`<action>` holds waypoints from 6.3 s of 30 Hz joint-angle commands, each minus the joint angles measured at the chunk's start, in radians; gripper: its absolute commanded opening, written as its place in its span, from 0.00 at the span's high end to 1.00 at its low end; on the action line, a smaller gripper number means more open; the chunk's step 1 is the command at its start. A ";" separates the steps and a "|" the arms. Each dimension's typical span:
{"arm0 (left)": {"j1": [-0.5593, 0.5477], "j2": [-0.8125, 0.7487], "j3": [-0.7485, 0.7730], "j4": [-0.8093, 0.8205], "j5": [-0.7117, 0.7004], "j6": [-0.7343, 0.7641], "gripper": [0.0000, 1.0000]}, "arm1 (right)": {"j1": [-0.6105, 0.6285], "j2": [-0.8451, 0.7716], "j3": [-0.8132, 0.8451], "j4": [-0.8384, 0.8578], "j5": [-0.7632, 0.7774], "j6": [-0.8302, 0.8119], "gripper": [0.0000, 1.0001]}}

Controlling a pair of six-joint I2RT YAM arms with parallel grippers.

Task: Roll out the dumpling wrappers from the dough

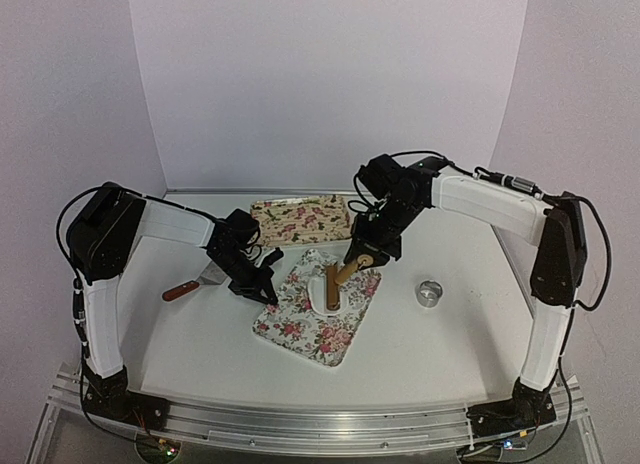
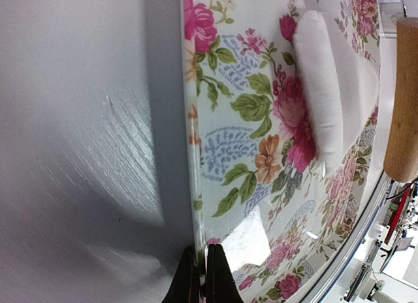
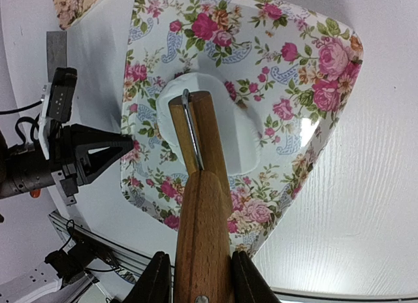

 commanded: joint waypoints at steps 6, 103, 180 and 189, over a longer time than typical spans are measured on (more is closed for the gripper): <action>0.005 -0.001 -0.028 -0.007 -0.052 0.013 1.00 | -0.050 0.091 0.008 0.027 0.011 -0.032 1.00; 0.078 -0.043 -0.088 0.047 -0.026 -0.024 1.00 | 0.071 0.472 -0.009 -0.090 0.105 0.031 1.00; 0.096 -0.063 -0.146 0.018 -0.133 -0.011 1.00 | -0.111 0.229 -0.461 -0.125 0.247 0.025 1.00; 0.094 -0.060 -0.140 0.031 -0.099 -0.004 1.00 | -0.110 0.279 -0.363 -0.121 0.224 -0.016 1.00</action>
